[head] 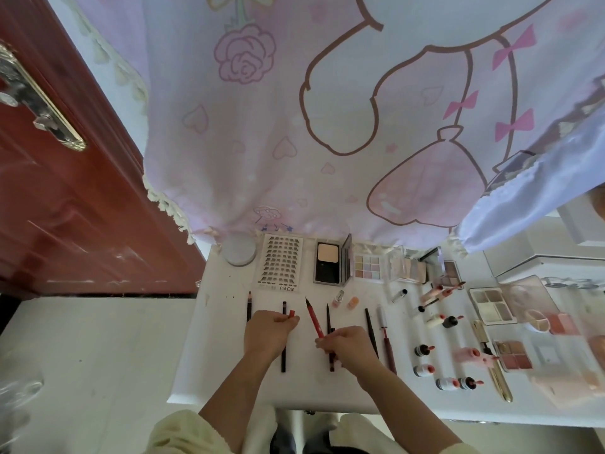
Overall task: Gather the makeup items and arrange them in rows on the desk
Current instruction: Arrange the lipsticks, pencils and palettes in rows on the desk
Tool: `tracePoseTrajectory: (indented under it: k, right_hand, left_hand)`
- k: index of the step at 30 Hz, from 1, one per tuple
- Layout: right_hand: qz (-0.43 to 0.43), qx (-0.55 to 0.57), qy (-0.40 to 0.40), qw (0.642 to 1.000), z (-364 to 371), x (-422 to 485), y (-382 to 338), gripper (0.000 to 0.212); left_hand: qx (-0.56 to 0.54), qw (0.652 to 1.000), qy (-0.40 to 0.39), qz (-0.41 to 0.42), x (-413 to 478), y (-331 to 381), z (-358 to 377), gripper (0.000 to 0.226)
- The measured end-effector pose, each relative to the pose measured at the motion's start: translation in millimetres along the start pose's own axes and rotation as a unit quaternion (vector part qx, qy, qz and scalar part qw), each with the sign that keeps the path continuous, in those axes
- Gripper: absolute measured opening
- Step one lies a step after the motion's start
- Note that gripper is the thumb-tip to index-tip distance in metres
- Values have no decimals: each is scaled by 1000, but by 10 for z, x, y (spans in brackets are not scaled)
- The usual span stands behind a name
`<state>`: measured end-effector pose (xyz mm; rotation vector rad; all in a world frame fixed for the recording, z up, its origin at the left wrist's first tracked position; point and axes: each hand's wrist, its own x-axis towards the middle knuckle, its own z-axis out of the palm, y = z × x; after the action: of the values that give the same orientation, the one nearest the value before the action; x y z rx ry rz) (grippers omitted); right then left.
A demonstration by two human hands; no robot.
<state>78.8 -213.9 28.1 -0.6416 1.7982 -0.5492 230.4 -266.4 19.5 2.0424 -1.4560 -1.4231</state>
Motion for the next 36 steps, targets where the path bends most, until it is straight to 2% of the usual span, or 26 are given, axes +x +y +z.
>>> tracePoseTrajectory:
  k: [4,8,12,17,20,25,29,32,36]
  right_hand:
    - [-27,-125,36,991,120,108,-18,18]
    - [-48,-200,55,977,225,151,-13,20]
    - [-52,-269,55,960,273,159,6,20]
    - [-53,-366,28,929,300,178,12,18]
    - [-61,-384,19,921,299,182,7,13]
    - [-67,-394,12,917,299,180,40,28]
    - [-77,-402,10,912,287,170,48,31]
    - [-77,-397,10,915,282,165,50,27]
    - [-79,-395,8,915,279,147,54,9]
  left_hand:
    - [111,994,1,22,80,37,56,19]
    - [161,986,4,31,136,29,143,41]
    - [187,982,2,35,165,44,193,20]
    - [207,977,-3,46,194,54,259,19]
    - [223,973,5,49,199,53,286,20]
    - [250,966,11,60,181,27,316,24]
    - [255,965,8,61,165,36,334,22]
    - [253,966,3,58,152,35,347,20]
    - [250,967,-8,53,143,27,359,18]
